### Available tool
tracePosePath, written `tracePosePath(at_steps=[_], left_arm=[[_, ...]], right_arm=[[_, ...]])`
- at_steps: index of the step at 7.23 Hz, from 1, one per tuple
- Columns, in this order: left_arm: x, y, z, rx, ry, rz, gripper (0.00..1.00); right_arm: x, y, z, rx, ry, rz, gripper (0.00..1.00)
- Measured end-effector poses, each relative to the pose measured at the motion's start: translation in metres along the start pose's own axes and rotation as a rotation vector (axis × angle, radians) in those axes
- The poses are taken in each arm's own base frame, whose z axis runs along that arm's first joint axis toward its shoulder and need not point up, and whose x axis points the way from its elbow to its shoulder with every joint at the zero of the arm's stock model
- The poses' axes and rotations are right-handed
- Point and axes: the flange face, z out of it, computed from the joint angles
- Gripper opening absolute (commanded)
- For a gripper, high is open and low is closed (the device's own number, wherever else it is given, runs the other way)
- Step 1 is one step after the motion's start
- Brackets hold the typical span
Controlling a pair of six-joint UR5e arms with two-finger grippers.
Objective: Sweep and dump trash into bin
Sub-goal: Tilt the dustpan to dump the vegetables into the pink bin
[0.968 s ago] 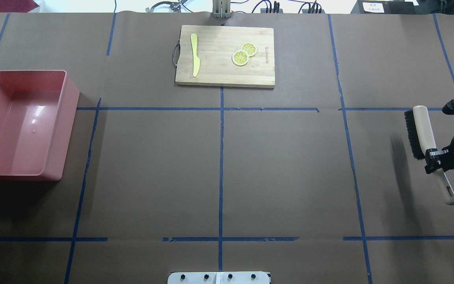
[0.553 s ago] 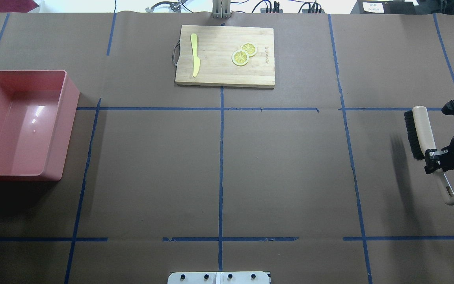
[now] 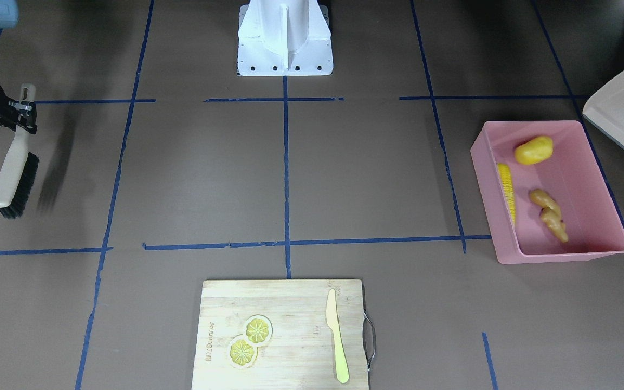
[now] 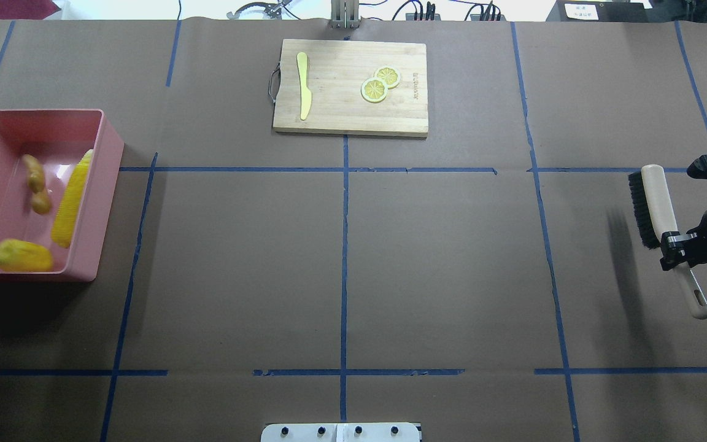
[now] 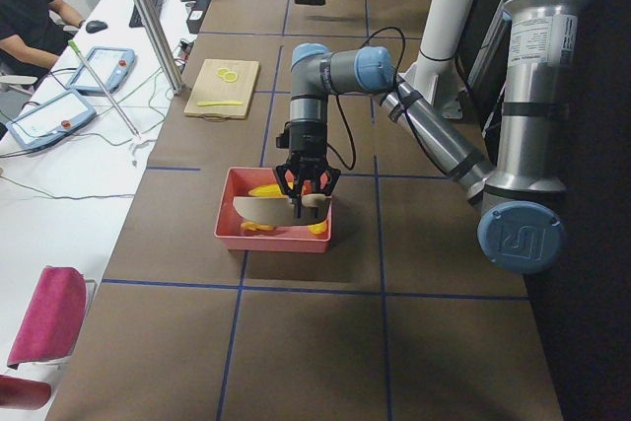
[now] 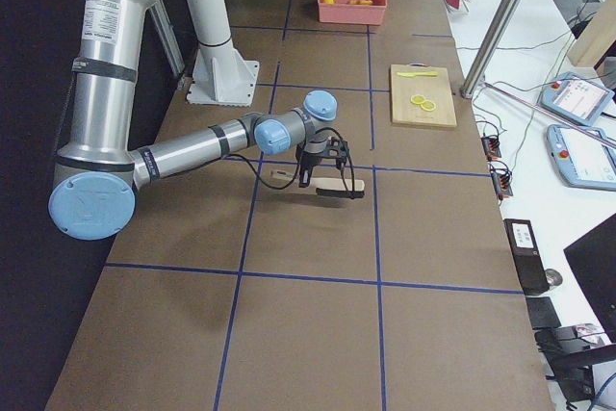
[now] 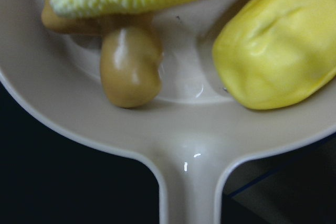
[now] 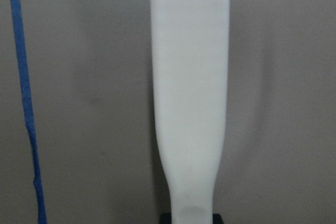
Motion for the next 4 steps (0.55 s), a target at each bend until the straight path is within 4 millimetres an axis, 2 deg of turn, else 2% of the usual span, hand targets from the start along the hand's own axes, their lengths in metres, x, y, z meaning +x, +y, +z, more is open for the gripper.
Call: tracePosePath(at_steps=[4], left_arm=[[-0.001,-0.001,-0.008,0.019,-0.002,0.002,0.05]], right_arm=[[0.011,0.004,0.007,-0.020,0.007,0.015,0.02]])
